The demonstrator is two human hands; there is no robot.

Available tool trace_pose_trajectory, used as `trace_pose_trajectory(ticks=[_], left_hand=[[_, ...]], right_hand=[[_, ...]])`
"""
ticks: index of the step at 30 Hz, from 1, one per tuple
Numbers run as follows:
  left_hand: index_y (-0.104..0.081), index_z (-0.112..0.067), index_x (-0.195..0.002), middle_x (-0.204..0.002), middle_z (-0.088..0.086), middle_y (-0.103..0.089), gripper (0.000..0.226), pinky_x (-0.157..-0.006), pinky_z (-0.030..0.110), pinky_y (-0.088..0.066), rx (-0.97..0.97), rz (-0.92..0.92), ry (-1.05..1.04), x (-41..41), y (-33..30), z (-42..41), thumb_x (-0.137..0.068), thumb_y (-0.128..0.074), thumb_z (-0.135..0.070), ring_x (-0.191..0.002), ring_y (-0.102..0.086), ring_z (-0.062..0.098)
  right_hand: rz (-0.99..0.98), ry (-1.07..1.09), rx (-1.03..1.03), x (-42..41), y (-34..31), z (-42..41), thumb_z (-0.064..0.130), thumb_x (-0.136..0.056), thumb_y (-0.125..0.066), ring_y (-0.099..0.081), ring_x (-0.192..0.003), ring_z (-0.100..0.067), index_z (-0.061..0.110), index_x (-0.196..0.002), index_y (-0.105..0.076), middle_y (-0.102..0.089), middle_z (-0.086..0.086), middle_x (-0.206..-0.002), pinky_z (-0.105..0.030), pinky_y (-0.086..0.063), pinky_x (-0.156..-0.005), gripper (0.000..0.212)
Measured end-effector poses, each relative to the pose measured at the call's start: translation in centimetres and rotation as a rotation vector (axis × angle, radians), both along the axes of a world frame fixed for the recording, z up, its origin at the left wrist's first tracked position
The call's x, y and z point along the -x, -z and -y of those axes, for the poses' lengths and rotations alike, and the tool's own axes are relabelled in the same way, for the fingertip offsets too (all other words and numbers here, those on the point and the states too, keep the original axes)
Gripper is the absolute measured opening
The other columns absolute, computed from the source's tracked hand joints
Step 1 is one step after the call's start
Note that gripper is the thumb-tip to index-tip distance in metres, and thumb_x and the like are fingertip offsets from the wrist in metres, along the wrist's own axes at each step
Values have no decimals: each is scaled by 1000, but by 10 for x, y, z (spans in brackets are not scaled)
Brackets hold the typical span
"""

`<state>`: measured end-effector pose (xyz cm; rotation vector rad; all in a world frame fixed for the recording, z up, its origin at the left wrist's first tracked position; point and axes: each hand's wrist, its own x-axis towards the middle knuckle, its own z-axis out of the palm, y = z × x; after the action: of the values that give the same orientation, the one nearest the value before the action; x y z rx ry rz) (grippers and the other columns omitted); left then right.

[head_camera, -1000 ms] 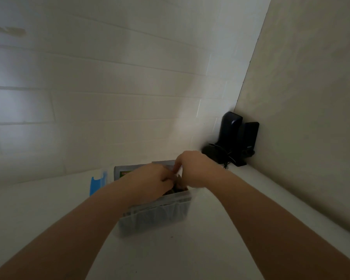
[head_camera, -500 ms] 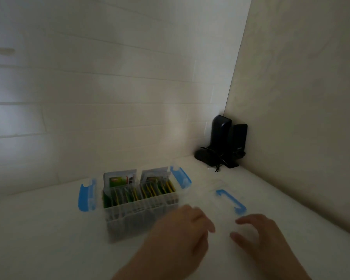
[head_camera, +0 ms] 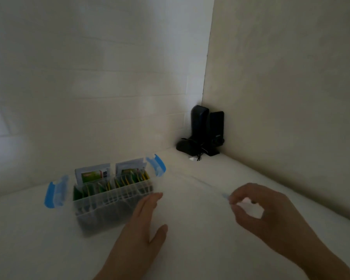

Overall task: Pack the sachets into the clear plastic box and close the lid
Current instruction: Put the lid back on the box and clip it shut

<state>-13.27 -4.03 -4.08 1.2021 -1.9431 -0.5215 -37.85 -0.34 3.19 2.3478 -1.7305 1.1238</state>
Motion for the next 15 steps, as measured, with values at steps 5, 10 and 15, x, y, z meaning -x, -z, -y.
trace_pose_trajectory(ticks=[5, 10, 15], left_hand=[[-15, -56, -126, -132, -42, -26, 78, -94, -3, -26, -130, -236, 73, 8, -5, -8, -62, -58, -65, -119, -31, -24], [-53, -21, -113, -76, -8, -70, 39, -55, 17, -50, -90, -487, 57, 7, -31, -11, -80, -65, -4, -56, -63, 4], [-46, -32, -113, -64, -11, -67, 36, -47, 19, -53, 105, -797, -246, -28, -64, -7, -83, -56, -15, -49, -60, -2]], right_hand=[[918, -285, 39, 14, -20, -11, 3, -78, -44, -57, -56, -7, 18, -65, -69, -67, 4, -61, -12, -46, -55, 32], [1421, -354, -141, 6, -21, 2, 24, -88, -42, -65, -56, -3, 23, -75, -72, -72, 5, -65, -11, -52, -52, 33], [1224, -380, -329, -41, -8, 21, 12, -80, -51, -69, -69, -17, 25, -109, -55, -75, -7, -89, -23, -57, -56, 32]])
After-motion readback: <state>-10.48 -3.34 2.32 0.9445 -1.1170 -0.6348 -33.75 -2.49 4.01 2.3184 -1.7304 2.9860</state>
